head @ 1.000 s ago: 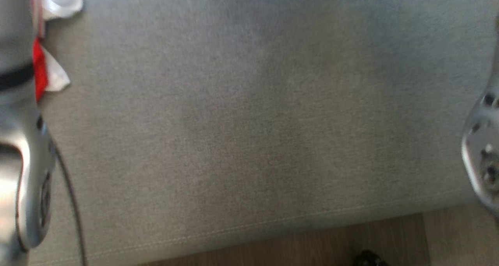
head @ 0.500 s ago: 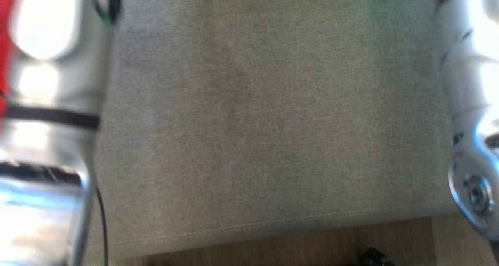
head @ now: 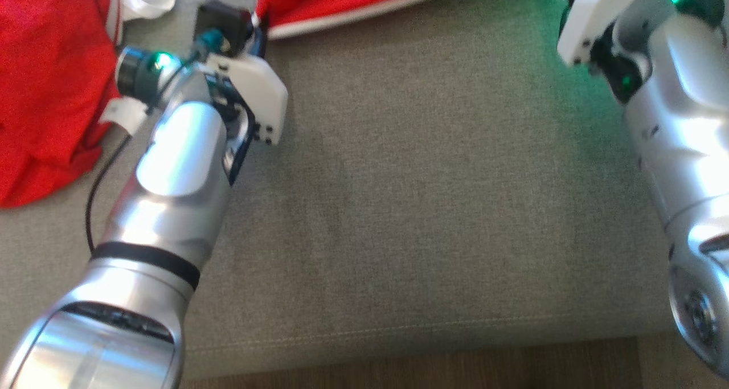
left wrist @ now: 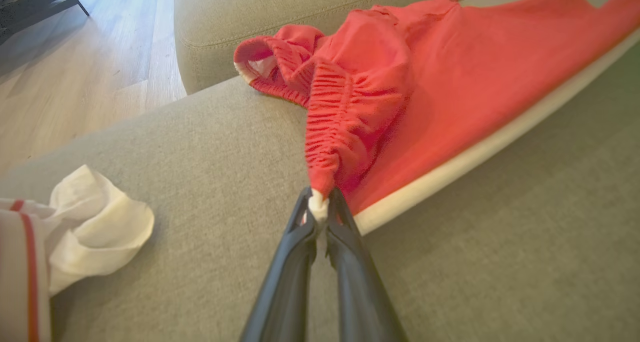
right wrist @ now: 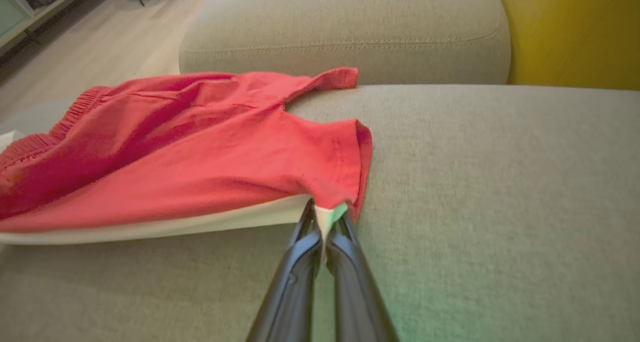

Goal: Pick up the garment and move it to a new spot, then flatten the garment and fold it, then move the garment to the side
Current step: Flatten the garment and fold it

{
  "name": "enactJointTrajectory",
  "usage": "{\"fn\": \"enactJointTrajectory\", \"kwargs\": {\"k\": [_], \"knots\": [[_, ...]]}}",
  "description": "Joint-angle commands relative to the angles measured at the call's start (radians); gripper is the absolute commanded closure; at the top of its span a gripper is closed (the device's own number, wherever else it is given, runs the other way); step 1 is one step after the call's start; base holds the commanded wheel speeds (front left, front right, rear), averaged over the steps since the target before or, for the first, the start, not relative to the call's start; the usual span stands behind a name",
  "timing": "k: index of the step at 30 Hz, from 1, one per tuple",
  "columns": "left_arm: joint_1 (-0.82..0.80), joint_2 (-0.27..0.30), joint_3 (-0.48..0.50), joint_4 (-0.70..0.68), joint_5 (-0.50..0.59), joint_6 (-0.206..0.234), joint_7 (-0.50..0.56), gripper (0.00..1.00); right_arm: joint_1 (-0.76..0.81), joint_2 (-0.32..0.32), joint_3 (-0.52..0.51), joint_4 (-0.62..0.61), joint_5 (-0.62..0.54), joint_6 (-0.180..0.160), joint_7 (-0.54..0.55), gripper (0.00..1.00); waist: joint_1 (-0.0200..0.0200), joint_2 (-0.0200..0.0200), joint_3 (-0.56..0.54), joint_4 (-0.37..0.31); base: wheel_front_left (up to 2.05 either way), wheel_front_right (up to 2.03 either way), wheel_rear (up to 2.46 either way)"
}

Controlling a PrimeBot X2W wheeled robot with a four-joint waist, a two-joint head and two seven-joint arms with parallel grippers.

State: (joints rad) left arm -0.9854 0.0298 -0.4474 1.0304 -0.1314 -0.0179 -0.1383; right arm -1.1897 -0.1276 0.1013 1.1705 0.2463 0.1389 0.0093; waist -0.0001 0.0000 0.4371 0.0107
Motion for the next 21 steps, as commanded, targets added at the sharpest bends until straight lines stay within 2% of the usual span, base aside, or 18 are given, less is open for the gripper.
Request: {"fn": "enactJointTrajectory", "kwargs": {"k": [1, 9, 21], "knots": [[0.008, 0.046, 0.013, 0.005, 0.013, 0.007, -0.009, 1.00, 0.026, -0.023, 0.030, -0.017, 0.006, -0.008, 0.005, 1.00, 0.0001, 0.0000, -0.023, 0.007, 0.00, 0.00, 0.00], [0.044, 0.049, -0.028, 0.046, 0.034, 0.012, -0.037, 1.00, 0.087, -0.061, 0.160, -0.024, 0.047, -0.008, 0.062, 1.00, 0.0001, 0.0000, -0.073, 0.005, 0.00, 0.00, 0.00], [0.125, 0.053, -0.062, 0.087, 0.029, 0.010, -0.072, 1.00, 0.214, -0.153, 0.366, -0.127, 0.210, -0.008, 0.214, 1.00, 0.0001, 0.0000, -0.179, -0.011, 0.00, 0.00, 0.00]]}}
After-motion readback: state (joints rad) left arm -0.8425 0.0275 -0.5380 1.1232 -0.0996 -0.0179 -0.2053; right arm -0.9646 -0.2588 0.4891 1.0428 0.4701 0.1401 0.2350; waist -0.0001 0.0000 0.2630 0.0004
